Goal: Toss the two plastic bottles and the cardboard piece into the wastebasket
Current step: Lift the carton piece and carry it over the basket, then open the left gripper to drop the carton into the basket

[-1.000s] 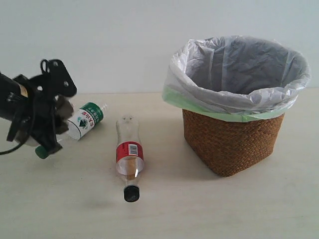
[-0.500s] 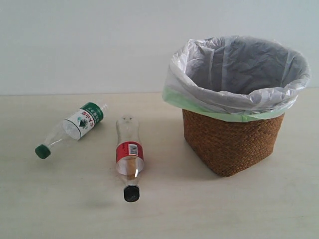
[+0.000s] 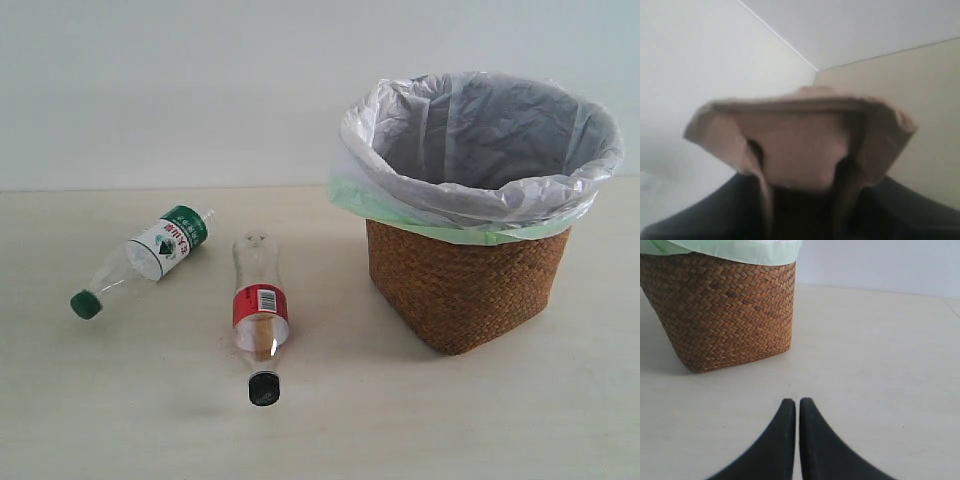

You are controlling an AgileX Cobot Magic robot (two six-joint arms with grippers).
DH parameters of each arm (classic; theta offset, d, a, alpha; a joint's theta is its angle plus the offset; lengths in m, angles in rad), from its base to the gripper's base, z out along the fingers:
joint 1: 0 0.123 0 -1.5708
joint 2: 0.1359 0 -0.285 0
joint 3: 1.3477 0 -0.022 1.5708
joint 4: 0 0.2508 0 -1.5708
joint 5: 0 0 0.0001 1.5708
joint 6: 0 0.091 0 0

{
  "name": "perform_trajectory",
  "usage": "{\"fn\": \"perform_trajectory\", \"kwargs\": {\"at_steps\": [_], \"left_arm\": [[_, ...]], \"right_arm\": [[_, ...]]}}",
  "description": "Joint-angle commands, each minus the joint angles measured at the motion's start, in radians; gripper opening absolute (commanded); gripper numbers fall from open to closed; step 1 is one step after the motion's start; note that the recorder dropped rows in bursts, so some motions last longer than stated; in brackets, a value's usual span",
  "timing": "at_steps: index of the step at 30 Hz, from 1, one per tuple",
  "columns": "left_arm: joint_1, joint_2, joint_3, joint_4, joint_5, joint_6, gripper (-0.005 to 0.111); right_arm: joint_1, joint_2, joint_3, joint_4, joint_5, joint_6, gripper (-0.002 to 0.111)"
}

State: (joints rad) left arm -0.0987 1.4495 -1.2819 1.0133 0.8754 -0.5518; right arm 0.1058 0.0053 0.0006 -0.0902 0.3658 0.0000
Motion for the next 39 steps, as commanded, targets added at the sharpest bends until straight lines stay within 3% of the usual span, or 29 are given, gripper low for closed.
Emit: {"fn": "perform_trajectory", "kwargs": {"at_steps": [1, 5, 14, 18, 22, 25, 27, 30, 32, 33, 35, 39], "left_arm": [[0.092, 0.01, -0.122, -0.375, -0.053, 0.184, 0.004], [0.146, 0.029, -0.173, -0.546, -0.056, 0.288, 0.004], [0.158, 0.078, -0.174, -0.491, -0.009, 0.305, 0.004], [0.155, 0.144, -0.15, -0.539, -0.015, 0.296, 0.004], [0.103, 0.234, -0.135, -0.798, -0.109, 0.434, 0.004], [-0.006, 0.293, -0.15, -1.173, -0.244, 0.679, 0.004], [-0.09, 0.334, -0.216, -1.435, -0.251, 0.859, 0.005], [-0.208, 0.419, -0.424, -1.74, -0.144, 1.035, 0.02], [-0.284, 0.486, -0.591, -1.818, -0.104, 1.046, 0.047], [-0.357, 0.54, -0.724, -1.81, -0.099, 1.017, 0.078], [-0.442, 0.617, -0.888, -1.755, -0.056, 1.031, 0.109], [-0.504, 0.663, -0.977, -1.522, -0.044, 0.924, 0.104]], "right_arm": [[-0.005, -0.005, -0.001, -0.001, -0.004, 0.0, 0.0], [-0.005, -0.005, -0.001, -0.001, -0.004, 0.0, 0.0], [-0.005, -0.005, -0.001, -0.001, -0.004, 0.0, 0.0], [-0.005, -0.005, -0.001, -0.001, -0.004, 0.0, 0.0], [-0.005, -0.005, -0.001, -0.001, -0.004, 0.0, 0.0], [-0.005, -0.005, -0.001, -0.001, -0.004, 0.0, 0.0], [-0.005, -0.005, -0.001, -0.001, -0.004, 0.0, 0.0], [-0.005, -0.005, -0.001, -0.001, -0.004, 0.0, 0.0], [-0.005, -0.005, -0.001, -0.001, -0.004, 0.0, 0.0], [-0.005, -0.005, -0.001, -0.001, -0.004, 0.0, 0.0], [-0.005, -0.005, -0.001, -0.001, -0.004, 0.0, 0.0], [-0.005, -0.005, -0.001, -0.001, -0.004, 0.0, 0.0]]}}
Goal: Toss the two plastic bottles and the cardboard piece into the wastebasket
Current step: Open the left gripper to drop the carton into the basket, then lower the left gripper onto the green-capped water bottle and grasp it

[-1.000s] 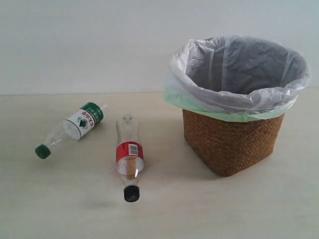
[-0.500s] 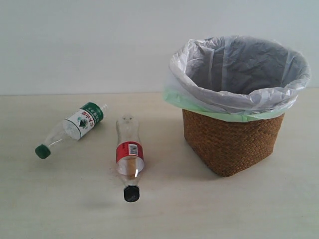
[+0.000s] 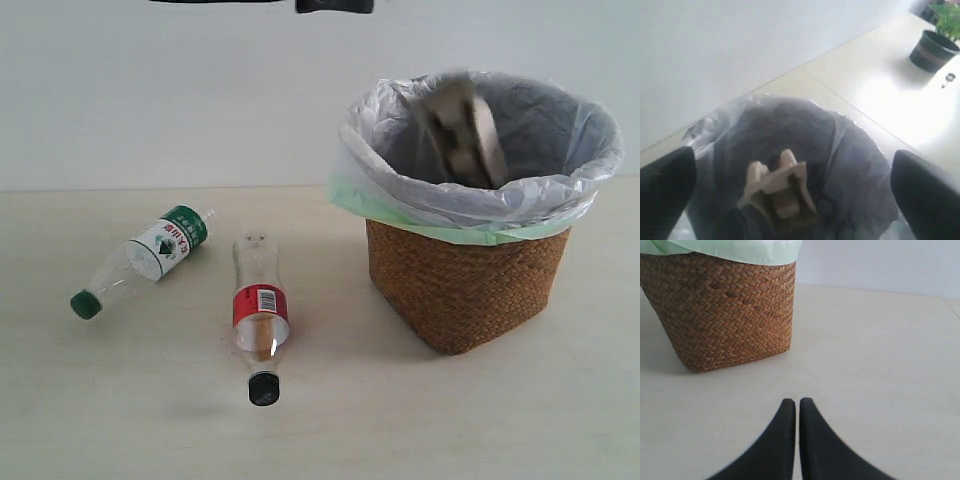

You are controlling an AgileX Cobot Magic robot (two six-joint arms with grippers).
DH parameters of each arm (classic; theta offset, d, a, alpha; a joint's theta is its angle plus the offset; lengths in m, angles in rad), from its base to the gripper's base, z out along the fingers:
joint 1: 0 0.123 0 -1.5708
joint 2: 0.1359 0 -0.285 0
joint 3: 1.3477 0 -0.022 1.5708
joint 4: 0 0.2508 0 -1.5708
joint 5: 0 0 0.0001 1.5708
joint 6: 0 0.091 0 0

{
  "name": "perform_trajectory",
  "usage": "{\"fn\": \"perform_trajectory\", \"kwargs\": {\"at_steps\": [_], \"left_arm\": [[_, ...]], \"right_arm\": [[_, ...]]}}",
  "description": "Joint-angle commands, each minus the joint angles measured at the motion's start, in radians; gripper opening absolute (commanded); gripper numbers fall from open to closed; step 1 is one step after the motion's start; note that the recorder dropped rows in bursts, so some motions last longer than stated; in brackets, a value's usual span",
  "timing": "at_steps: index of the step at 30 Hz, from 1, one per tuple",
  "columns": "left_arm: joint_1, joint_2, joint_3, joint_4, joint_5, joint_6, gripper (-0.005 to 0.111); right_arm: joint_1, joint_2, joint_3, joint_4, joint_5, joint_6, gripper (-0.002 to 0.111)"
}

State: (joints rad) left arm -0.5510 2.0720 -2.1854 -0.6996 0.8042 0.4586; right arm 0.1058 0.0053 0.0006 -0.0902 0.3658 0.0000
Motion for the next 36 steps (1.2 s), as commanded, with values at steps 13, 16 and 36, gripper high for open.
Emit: {"fn": "perform_trajectory", "kwargs": {"at_steps": [13, 16, 36], "left_arm": [[0.138, -0.047, -0.081, 0.714, 0.417, -0.513, 0.096], [0.207, -0.079, -0.004, 0.708, 0.417, -0.66, 0.096], [0.407, 0.152, 0.416, 0.6, -0.025, -0.142, 0.096]], "right_arm": [[-0.005, -0.005, -0.001, -0.001, -0.004, 0.0, 0.0], [-0.005, -0.005, -0.001, -0.001, -0.004, 0.0, 0.0], [-0.005, -0.005, -0.001, -0.001, -0.004, 0.0, 0.0]]}}
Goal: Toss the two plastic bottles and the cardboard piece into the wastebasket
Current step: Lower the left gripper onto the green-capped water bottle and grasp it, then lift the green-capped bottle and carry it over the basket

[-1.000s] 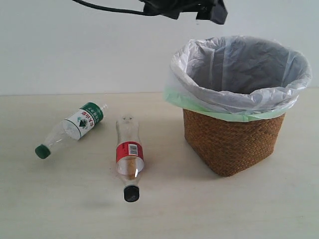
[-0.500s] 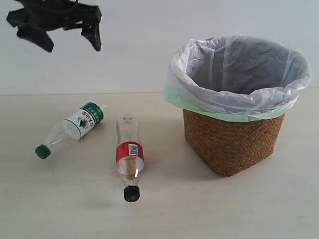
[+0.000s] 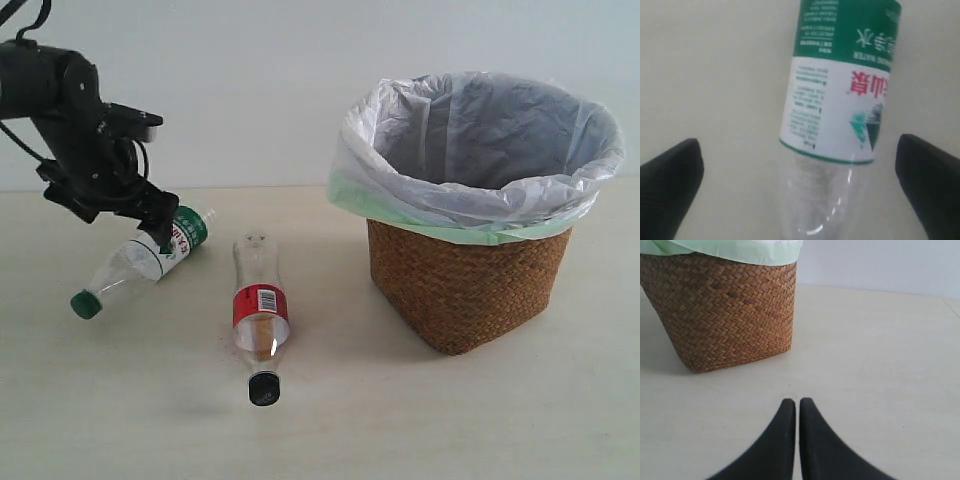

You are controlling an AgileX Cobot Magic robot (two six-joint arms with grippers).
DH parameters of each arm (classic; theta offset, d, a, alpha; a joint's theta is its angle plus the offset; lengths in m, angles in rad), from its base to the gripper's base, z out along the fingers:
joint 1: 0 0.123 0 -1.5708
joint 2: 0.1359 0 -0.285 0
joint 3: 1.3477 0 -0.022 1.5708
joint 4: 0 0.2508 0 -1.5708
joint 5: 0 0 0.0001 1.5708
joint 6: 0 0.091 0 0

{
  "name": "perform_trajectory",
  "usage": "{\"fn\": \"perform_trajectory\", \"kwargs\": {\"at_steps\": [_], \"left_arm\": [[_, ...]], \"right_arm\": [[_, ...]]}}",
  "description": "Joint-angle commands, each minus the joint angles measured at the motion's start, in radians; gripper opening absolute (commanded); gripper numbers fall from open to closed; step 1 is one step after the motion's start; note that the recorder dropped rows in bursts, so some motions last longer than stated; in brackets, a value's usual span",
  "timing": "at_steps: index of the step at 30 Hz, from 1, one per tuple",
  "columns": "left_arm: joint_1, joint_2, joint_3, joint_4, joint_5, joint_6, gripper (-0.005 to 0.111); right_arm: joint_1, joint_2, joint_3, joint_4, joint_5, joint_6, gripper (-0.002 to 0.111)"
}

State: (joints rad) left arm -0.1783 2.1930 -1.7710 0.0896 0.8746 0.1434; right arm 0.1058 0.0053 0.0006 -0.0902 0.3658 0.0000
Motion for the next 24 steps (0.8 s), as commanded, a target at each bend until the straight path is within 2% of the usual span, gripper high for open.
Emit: {"fn": "perform_trajectory", "kwargs": {"at_steps": [1, 4, 7, 17, 21, 24], "left_arm": [[0.036, 0.038, 0.001, -0.233, -0.111, 0.218, 0.096], [0.038, 0.061, 0.001, -0.297, -0.152, 0.312, 0.096], [0.038, 0.077, 0.001, -0.299, -0.171, 0.318, 0.096], [0.038, 0.135, 0.001, -0.299, -0.11, 0.344, 0.096], [0.038, 0.135, 0.001, -0.299, -0.103, 0.334, 0.088], [0.038, 0.135, 0.001, -0.286, -0.112, 0.293, 0.071]], "right_arm": [[-0.005, -0.005, -0.001, -0.001, -0.004, 0.0, 0.0], [-0.005, -0.005, -0.001, -0.001, -0.004, 0.0, 0.0], [-0.005, -0.005, -0.001, -0.001, -0.004, 0.0, 0.0], [-0.005, -0.005, -0.001, -0.001, -0.004, 0.0, 0.0], [-0.005, -0.005, -0.001, -0.001, -0.004, 0.0, 0.0], [-0.005, -0.005, -0.001, -0.001, -0.004, 0.0, 0.0]]}}
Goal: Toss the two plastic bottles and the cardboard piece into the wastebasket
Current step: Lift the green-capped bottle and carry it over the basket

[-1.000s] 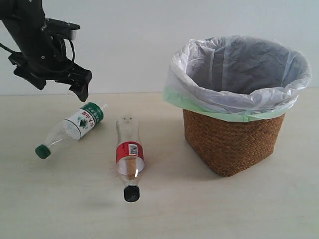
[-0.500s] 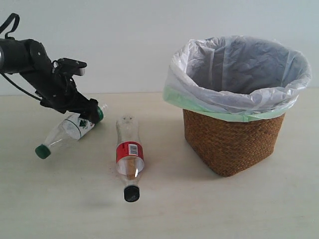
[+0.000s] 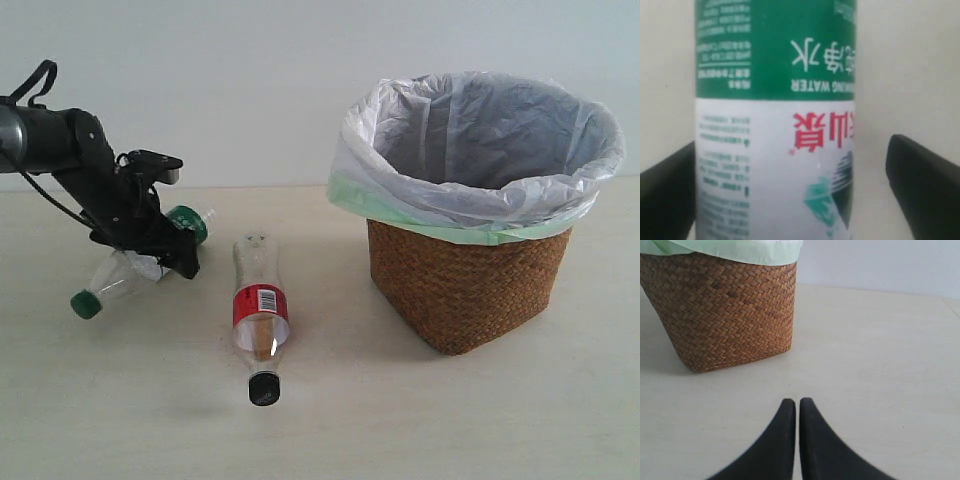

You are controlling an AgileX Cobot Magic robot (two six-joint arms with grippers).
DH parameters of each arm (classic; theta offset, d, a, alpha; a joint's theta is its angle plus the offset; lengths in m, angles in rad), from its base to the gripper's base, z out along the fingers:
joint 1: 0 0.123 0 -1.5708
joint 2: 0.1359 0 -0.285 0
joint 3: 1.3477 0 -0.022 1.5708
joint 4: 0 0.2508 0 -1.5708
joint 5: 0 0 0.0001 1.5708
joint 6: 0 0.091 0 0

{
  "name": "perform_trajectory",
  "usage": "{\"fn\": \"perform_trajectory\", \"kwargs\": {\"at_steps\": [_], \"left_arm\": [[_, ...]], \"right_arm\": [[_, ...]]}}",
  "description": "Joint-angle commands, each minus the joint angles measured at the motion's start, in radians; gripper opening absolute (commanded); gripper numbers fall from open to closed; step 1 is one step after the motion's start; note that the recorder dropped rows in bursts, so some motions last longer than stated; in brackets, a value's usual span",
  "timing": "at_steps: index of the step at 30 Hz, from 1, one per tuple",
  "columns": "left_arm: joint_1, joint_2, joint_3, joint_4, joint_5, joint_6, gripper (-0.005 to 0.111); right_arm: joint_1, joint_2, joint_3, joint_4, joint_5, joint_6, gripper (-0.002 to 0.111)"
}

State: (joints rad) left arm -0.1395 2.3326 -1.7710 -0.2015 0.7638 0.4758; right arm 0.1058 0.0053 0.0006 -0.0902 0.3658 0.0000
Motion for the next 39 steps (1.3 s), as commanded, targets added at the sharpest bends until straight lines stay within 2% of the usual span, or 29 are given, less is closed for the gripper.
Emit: {"fn": "perform_trajectory", "kwargs": {"at_steps": [1, 7, 9, 11, 16, 24, 32, 35, 39], "left_arm": [[0.0, -0.005, 0.001, 0.005, -0.001, -0.053, 0.062], [0.0, -0.005, 0.001, 0.007, 0.048, -0.088, 0.004], [0.002, -0.007, 0.001, 0.019, 0.071, -0.099, 0.004], [0.002, -0.021, 0.001, 0.083, 0.082, -0.185, 0.004], [0.002, -0.105, 0.001, 0.359, 0.145, -0.429, 0.004], [0.002, -0.345, 0.001, 0.658, 0.281, -0.687, 0.004], [0.002, -0.577, 0.001, 0.933, 0.457, -0.78, 0.004], [0.002, -0.622, 0.001, 1.035, 0.457, -0.78, 0.004], [0.002, -0.662, 0.002, 0.993, 0.457, -0.763, 0.004]], "right_arm": [[-0.005, -0.005, -0.001, -0.001, -0.004, 0.0, 0.0], [-0.005, -0.005, -0.001, -0.001, -0.004, 0.0, 0.0], [-0.005, -0.005, -0.001, -0.001, -0.004, 0.0, 0.0], [-0.005, -0.005, -0.001, -0.001, -0.004, 0.0, 0.0], [-0.005, -0.005, -0.001, -0.001, -0.004, 0.0, 0.0], [-0.005, -0.005, -0.001, -0.001, -0.004, 0.0, 0.0], [-0.005, -0.005, -0.001, -0.001, -0.004, 0.0, 0.0], [-0.005, -0.005, -0.001, -0.001, -0.004, 0.0, 0.0], [-0.005, -0.005, -0.001, -0.001, -0.004, 0.0, 0.0]]}}
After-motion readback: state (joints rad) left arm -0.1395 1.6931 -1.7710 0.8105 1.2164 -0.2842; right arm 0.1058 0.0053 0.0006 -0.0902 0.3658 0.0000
